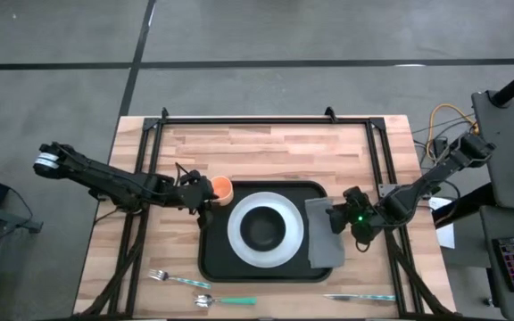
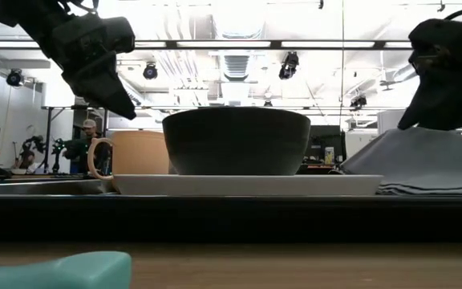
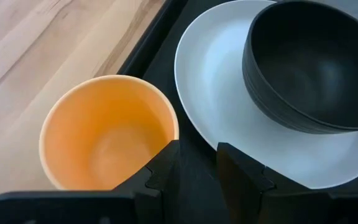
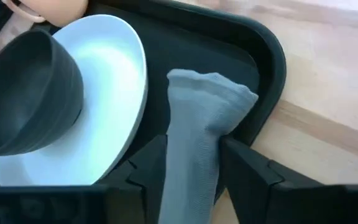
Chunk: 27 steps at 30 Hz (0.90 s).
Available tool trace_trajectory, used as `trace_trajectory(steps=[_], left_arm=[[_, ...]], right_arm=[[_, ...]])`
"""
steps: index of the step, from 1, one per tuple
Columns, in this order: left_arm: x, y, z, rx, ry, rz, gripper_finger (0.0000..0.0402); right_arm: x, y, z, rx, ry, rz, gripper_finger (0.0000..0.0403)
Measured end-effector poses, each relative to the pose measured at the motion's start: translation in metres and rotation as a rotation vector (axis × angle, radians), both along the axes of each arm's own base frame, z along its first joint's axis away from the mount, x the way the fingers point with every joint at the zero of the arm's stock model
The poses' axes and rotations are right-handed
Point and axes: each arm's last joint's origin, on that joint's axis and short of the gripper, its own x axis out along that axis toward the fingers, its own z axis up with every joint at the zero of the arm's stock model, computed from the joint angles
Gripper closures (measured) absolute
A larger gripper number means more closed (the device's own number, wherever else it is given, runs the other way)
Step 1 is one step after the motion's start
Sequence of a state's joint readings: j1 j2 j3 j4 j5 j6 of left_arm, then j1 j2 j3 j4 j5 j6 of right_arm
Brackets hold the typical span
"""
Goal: Set up tray
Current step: Adjust the white plate on the black serving tray
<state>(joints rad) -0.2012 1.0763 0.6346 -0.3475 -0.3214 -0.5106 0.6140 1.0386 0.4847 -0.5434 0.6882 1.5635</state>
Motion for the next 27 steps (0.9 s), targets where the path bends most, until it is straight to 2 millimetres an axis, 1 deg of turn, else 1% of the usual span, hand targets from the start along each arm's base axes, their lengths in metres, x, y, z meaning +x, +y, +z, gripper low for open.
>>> trace_trajectory(steps=[4,8,11,14,16,19,23,27], left_arm=[[0.0,0.0,0.0,0.0,0.0,0.0,0.0315],[0.0,0.0,0.0,0.0,0.0,-0.001,0.0315],[0.0,0.0,0.0,0.003,0.001,-0.003,0.0315],[0.0,0.0,0.0,0.003,0.001,-0.003,0.0315],[0.0,0.0,0.0,0.002,0.001,-0.003,0.0315],[0.0,0.0,0.0,0.002,0.0,-0.003,0.0315],[0.0,0.0,0.0,0.002,0.0,-0.003,0.0315],[0.0,0.0,0.0,0.002,0.0,-0.003,0.0315]], right_arm=[[-0.002,-0.003,0.007,-0.042,-0.033,0.021,0.0239],[-0.004,-0.007,0.023,-0.079,-0.048,0.047,0.0216],[-0.007,-0.011,0.037,-0.085,-0.057,0.05,0.0206],[-0.005,-0.012,0.048,-0.072,-0.081,0.056,0.0202],[-0.002,-0.012,0.046,-0.066,-0.058,0.066,0.0202],[0.005,-0.007,0.036,-0.063,0.014,0.09,0.0202],[0.028,0.008,0.024,-0.089,0.058,0.185,0.0213],[0.049,0.023,0.011,-0.114,0.065,0.254,0.0241]])
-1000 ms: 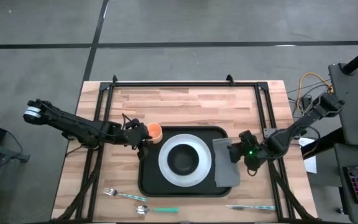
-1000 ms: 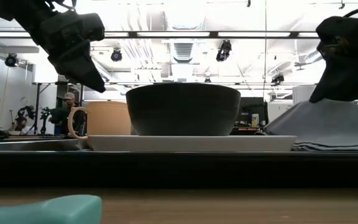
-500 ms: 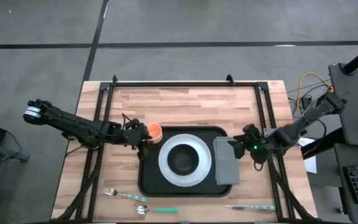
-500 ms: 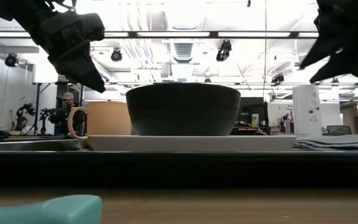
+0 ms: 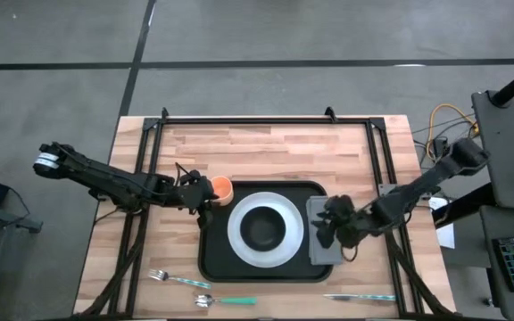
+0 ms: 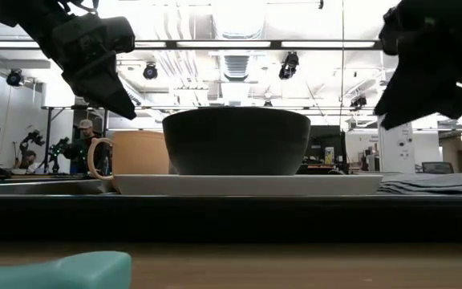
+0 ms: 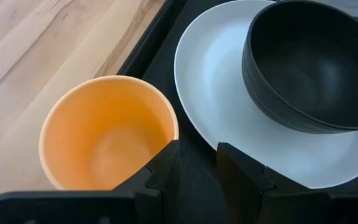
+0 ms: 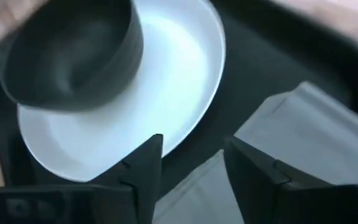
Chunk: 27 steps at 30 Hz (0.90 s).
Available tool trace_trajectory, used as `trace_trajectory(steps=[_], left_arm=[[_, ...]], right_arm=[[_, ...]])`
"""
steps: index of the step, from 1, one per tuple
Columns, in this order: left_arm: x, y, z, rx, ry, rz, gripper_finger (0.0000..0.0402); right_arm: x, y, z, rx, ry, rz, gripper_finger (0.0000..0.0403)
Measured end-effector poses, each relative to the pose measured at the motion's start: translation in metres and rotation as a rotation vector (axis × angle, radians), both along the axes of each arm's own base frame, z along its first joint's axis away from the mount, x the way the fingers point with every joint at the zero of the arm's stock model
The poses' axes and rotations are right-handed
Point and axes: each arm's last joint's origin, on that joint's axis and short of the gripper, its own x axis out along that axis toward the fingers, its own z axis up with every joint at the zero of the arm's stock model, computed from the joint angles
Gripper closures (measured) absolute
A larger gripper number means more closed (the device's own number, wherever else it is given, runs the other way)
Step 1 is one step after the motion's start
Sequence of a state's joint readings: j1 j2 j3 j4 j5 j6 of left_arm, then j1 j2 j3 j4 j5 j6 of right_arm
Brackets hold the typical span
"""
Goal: Set up tray
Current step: Adjust the white plate on the black serving tray
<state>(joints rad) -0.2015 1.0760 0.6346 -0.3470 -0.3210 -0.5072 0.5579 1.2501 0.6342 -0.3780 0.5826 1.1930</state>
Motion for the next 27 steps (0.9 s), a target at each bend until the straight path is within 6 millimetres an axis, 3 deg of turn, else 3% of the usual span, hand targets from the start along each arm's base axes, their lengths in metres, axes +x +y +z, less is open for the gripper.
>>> trace_trajectory(steps=[11,21,27], left_arm=[[0.0,0.0,0.0,-0.003,-0.001,0.002,0.0315],[0.0,0.0,0.0,-0.004,-0.003,0.002,0.0315],[-0.001,0.0,0.002,-0.006,-0.011,0.001,0.0315]], right_arm=[[0.027,0.016,-0.028,-0.056,0.14,0.039,0.0386],[0.04,0.019,-0.044,-0.074,0.231,0.073,0.0393],[0.049,0.019,-0.043,-0.07,0.239,0.096,0.0394]])
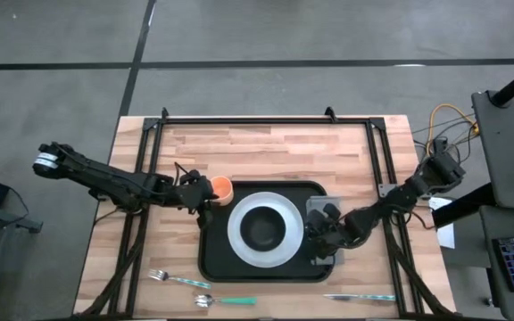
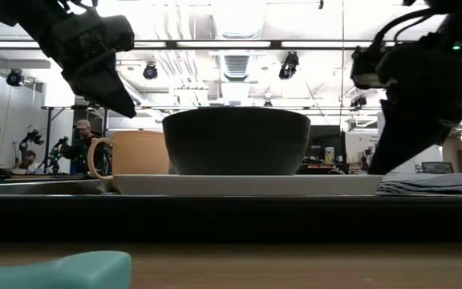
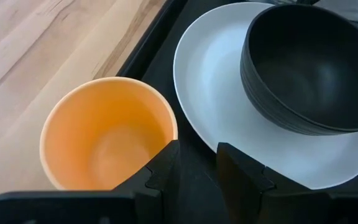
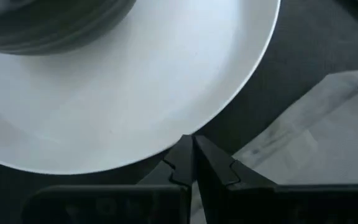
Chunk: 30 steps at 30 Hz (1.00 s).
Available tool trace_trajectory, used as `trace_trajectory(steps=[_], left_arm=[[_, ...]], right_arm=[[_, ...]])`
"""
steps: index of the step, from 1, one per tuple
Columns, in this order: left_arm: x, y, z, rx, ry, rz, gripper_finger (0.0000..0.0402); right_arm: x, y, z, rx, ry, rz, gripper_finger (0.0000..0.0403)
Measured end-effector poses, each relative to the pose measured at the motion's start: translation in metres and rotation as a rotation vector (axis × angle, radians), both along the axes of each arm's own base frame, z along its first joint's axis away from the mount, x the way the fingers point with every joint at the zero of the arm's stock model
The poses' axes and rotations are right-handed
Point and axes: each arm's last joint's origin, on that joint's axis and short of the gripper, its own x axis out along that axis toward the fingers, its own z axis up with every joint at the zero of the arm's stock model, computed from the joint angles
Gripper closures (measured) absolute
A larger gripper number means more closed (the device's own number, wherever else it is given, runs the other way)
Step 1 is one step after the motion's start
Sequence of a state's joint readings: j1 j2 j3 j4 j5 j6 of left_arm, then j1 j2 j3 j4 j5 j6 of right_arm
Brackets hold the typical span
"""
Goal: Set up tray
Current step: Adjust the white plate on the black serving tray, then adjust the gray table napkin on the black serving tray
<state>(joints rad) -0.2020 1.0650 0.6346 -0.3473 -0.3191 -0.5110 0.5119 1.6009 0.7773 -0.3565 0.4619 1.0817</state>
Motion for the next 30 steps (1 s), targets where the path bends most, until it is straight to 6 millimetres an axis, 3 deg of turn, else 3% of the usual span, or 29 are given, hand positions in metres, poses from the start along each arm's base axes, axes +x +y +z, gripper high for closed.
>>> trace_trajectory(steps=[7,16,20,25,30], left_arm=[[-0.001,0.0,0.001,-0.002,-0.009,0.0,0.0315],[-0.001,0.0,0.002,-0.006,-0.013,-0.004,0.0315],[-0.001,0.0,0.002,-0.006,-0.012,-0.004,0.0315],[-0.001,0.0,0.002,-0.005,-0.011,-0.005,0.0315],[-0.001,0.0,0.002,-0.004,-0.011,-0.006,0.0315]], right_arm=[[0.016,-0.002,-0.005,0.002,0.058,0.04,0.0394],[0.031,0.003,0.006,-0.002,0.031,0.085,0.0394],[0.024,-0.003,0.008,-0.029,0.118,0.059,0.0394],[0.007,-0.013,0.035,-0.054,0.144,-0.058,0.0395],[0.004,-0.012,0.029,-0.008,0.2,-0.051,0.0395]])
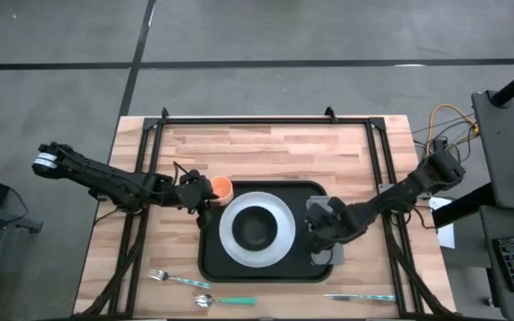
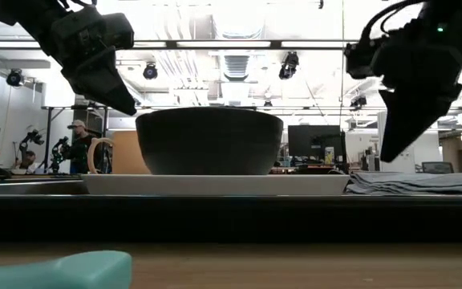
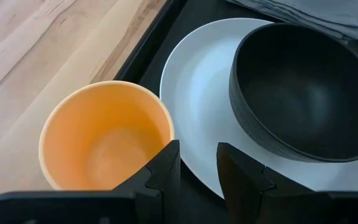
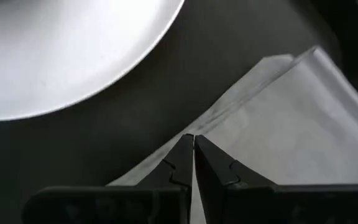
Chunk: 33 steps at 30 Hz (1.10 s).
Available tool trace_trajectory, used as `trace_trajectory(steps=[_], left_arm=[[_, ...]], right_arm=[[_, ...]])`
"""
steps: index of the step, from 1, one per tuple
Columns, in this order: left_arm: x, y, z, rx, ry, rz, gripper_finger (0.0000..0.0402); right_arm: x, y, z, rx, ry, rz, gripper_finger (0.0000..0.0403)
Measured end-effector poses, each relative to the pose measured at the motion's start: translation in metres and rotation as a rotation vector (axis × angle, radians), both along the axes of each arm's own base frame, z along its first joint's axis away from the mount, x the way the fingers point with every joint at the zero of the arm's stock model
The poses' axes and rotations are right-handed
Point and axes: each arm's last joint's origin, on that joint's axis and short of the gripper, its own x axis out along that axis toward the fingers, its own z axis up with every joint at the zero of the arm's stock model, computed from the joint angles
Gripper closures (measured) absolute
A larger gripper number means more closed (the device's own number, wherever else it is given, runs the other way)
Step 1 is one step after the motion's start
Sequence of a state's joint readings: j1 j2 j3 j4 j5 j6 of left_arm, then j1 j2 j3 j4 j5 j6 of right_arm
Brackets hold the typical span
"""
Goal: Set up tray
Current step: Adjust the gray table napkin on the black serving tray
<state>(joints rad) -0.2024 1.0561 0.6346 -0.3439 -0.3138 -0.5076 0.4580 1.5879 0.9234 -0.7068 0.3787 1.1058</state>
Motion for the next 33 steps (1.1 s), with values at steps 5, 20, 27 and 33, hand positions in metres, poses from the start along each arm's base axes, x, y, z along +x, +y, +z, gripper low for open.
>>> trace_trajectory(steps=[5,20,27,33], left_arm=[[0.0,0.0,0.0,0.001,0.003,-0.001,0.0315],[0.0,0.0,-0.001,0.002,0.007,-0.001,0.0315],[-0.001,0.0,-0.001,0.003,0.012,-0.001,0.0315],[-0.001,0.0,-0.001,0.002,0.012,-0.001,0.0315]], right_arm=[[0.001,0.001,-0.009,-0.002,0.044,0.002,0.0395],[-0.009,0.006,-0.021,0.042,0.159,-0.008,0.0395],[-0.002,0.008,-0.04,0.071,0.187,0.018,0.0395],[0.007,0.011,-0.036,0.072,0.151,0.042,0.0395]])
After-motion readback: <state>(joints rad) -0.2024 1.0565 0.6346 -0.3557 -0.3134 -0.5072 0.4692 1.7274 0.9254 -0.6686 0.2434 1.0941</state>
